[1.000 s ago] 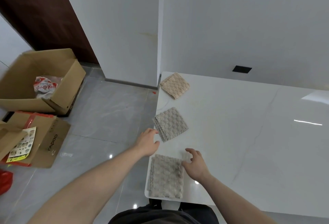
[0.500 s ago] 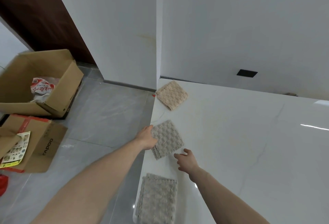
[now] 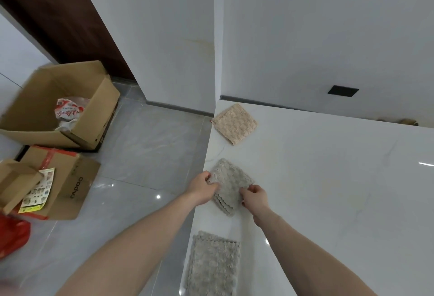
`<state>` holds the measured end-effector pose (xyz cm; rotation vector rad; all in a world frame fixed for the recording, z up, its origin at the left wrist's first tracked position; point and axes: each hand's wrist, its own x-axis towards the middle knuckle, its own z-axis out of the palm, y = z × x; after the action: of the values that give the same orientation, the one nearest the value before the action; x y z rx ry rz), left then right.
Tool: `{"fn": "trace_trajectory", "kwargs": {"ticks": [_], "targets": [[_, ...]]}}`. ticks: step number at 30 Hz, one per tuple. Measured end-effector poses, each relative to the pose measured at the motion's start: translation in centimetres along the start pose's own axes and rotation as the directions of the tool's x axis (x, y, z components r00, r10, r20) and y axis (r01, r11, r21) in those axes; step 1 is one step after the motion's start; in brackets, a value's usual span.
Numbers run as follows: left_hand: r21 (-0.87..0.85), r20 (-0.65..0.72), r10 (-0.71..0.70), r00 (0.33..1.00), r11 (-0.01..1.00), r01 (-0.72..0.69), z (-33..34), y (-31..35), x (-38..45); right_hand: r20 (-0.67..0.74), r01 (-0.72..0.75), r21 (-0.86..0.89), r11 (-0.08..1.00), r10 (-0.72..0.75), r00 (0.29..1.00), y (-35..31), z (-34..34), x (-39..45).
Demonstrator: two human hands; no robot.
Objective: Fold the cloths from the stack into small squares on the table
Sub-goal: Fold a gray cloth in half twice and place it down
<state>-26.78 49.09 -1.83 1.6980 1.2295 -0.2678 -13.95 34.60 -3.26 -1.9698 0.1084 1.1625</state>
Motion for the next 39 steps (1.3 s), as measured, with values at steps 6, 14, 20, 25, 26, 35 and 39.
{"fn": "trace_trajectory", "kwargs": {"ticks": [6, 14, 20, 25, 26, 35, 39], "targets": [[-0.031, -0.027, -0.07, 0.997, 0.997, 0.069, 0.5, -0.7, -2.1, -0.054, 0.219, -0.245, 0.944, -0.239, 0.97, -1.2, -0.7, -1.5], [0.419, -0.014, 0.326, 0.945, 0.86, -0.29, 0.9, -1.8, -4.5, 0.213, 0.489, -0.695, 0.527, -0.498, 0.841, 3.1, -0.8, -3.6], [0.45, 0.192, 0.265, 0.945, 0.832, -0.325, 1.4, -3.5, -5.2, 0.332, 0.477, -0.77, 0.423, -0.374, 0.866, 3.7, -0.8, -3.7], [0.634, 0.201, 0.444, 0.873, 0.62, -0.462, 1.5, -4.3, -5.8, 0.308, 0.465, -0.797, 0.386, -0.402, 0.862, 3.6, -1.0, -4.0], [0.661, 0.247, 0.412, 0.877, 0.59, -0.464, 1.6, -4.3, -6.0, 0.319, 0.468, -0.8, 0.375, -0.394, 0.862, 3.8, -1.1, -4.4], [0.665, 0.271, 0.283, 0.92, 0.635, -0.392, 2.4, -3.0, -7.2, 0.331, 0.439, -0.799, 0.411, -0.309, 0.892, 5.7, -1.3, -7.4], [0.61, 0.187, 0.301, 0.935, 0.711, -0.351, 2.9, -2.8, -8.2, 0.357, 0.439, -0.792, 0.424, -0.261, 0.897, 5.3, -2.2, -7.3]]}}
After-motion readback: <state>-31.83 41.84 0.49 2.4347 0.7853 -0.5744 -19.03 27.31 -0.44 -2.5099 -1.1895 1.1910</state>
